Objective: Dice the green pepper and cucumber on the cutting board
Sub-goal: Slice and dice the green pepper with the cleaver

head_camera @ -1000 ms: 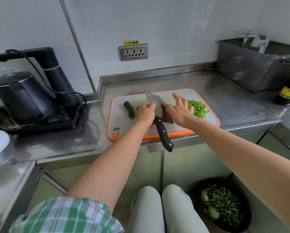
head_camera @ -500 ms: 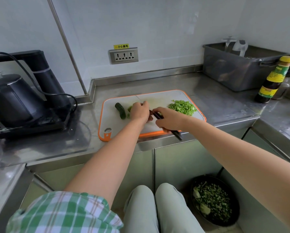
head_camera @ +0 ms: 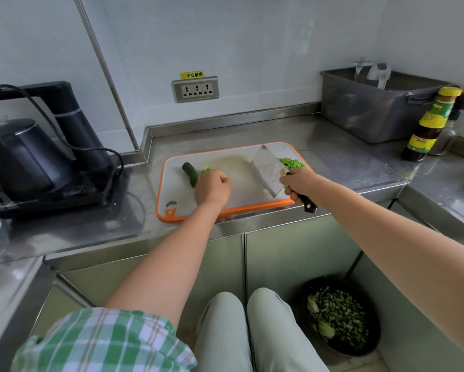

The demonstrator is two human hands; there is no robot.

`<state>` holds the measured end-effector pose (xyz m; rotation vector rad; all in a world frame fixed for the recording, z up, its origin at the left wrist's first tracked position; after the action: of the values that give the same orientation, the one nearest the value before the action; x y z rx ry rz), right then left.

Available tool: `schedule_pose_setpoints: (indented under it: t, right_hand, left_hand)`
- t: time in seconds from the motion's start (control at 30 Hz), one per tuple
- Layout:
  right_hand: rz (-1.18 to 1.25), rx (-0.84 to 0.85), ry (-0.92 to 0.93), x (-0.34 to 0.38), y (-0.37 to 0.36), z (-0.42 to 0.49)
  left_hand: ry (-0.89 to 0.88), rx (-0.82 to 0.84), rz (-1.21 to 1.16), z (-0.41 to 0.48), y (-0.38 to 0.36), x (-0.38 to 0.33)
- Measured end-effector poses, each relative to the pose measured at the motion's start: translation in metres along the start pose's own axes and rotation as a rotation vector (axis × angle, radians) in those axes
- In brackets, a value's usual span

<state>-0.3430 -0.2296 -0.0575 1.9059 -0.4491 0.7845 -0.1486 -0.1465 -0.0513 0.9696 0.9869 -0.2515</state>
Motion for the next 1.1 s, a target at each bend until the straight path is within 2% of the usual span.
schedule_pose_setpoints:
  t: [0.13,0.23,0.33,0.57,0.77,0.87,1.0,1.1]
  right_hand:
    - [0.003,-0.051,0.057,0.006,0.004,0.001]
    - [0.023,0.039,0.136,0.02,-0.013,-0.005]
    - [-0.033,0.079,0.138,0.017,-0.022,-0.004]
    - [-0.009,-0.117,0.038,0.001,0.003,0.008]
    - [0.074,0.018,0.15,0.03,-0.02,0.002]
    - [0.026,0.064,0.114,0.031,-0.027,0.005]
    - [-0.038,-0.012,0.061,0.025,-0.02,0.015]
    - [-0.056,-0.068,0.099,0.032,-0.016,0.018]
  left_hand:
    - [-0.032,-0.014,0.023,0.001,-0.002,0.002]
    - [-0.041,-0.03,0.032,0.003,0.0,0.003]
    - [-0.046,-0.059,0.033,0.004,0.003,0.008]
    - [-0.038,-0.149,0.087,0.003,0.017,0.021]
    - [0.001,-0.2,0.187,0.007,0.029,0.038]
    - [0.016,-0.182,0.215,0.011,0.03,0.043]
    - [0.001,-0.16,0.246,0.017,0.029,0.047]
    - [-0.067,-0.18,0.258,0.02,0.027,0.047]
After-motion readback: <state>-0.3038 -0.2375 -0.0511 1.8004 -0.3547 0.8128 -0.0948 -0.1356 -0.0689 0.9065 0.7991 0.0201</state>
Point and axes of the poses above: each hand's wrist, its own z-axis towards the middle knuckle, its own y-axis out of the back of the hand, x = y × z, the point moved 6 cm from there along z, towards the middle knuckle, and after that the axes turned 15 degrees about -z, right-handed, at the moved point
